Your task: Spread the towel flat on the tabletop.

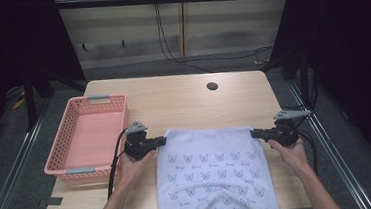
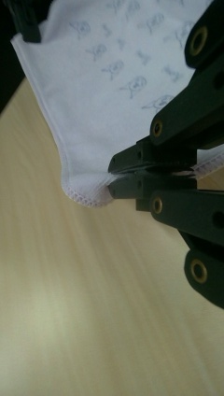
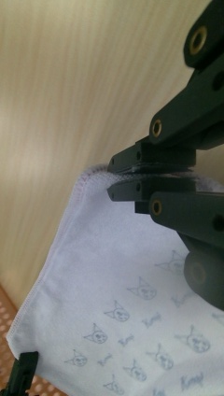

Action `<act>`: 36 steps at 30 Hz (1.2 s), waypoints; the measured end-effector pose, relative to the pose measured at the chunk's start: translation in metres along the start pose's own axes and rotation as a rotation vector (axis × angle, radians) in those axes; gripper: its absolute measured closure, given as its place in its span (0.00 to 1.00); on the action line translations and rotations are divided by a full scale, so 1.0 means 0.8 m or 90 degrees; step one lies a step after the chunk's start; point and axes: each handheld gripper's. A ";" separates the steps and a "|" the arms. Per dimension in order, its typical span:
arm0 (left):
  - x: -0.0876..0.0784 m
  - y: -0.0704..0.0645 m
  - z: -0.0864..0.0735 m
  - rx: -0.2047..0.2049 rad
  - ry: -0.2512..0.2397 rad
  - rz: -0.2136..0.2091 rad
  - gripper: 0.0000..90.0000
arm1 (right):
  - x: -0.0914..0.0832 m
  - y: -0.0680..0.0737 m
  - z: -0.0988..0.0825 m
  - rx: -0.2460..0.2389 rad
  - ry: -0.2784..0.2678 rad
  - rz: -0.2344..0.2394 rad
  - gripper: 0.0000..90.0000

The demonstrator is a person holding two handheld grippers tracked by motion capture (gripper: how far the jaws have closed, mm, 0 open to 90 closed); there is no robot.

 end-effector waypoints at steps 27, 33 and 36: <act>-0.050 0.026 0.115 0.019 -0.097 0.031 0.97 | -0.056 -0.032 0.123 -0.002 -0.096 -0.036 0.97; -0.066 0.027 0.144 0.033 -0.118 0.049 0.97 | -0.070 -0.032 0.155 0.003 -0.110 -0.050 0.97; -0.073 0.023 0.160 0.041 -0.121 0.068 0.97 | -0.077 -0.029 0.172 -0.008 -0.115 -0.065 0.97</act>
Point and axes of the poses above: each handheld gripper's, and its own axes: x roughly forward along the jaws, z roughly out of its top, y roughly to its left, and after that the axes turned 13 degrees about y, right-handed
